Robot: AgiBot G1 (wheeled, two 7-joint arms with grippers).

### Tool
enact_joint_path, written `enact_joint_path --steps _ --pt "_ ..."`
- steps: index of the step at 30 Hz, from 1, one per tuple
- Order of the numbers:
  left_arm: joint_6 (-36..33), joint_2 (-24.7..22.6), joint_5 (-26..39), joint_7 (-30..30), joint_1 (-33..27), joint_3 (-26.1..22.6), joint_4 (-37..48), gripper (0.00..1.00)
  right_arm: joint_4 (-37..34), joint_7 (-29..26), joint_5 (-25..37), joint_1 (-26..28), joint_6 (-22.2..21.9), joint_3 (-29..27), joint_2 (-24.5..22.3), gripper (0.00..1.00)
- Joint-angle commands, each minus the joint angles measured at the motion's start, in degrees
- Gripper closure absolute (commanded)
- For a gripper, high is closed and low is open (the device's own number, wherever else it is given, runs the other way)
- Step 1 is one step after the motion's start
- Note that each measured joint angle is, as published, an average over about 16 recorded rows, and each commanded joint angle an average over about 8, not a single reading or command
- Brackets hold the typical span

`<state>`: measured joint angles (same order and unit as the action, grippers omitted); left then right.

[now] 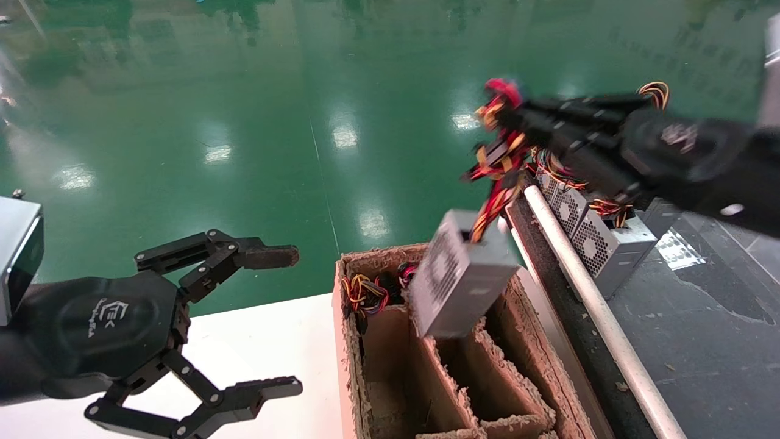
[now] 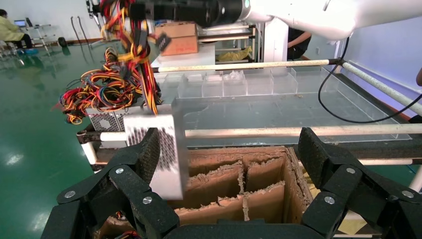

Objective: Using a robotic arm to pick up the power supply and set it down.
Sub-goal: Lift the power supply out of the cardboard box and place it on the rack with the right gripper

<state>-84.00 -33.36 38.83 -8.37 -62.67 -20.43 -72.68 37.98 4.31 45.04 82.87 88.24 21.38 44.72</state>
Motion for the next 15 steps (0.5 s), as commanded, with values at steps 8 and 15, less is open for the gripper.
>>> enact_joint_path --steps 8,15 --pt "0.0 0.0 0.0 0.0 0.0 -0.01 0.0 0.0 -2.53 0.63 0.74 2.39 0.46 -1.0 -6.33 1.0" --pt "0.0 0.0 -0.01 0.01 0.0 -0.01 0.0 0.0 -6.1 0.91 0.56 2.9 2.2 -0.58 -10.31 1.0"
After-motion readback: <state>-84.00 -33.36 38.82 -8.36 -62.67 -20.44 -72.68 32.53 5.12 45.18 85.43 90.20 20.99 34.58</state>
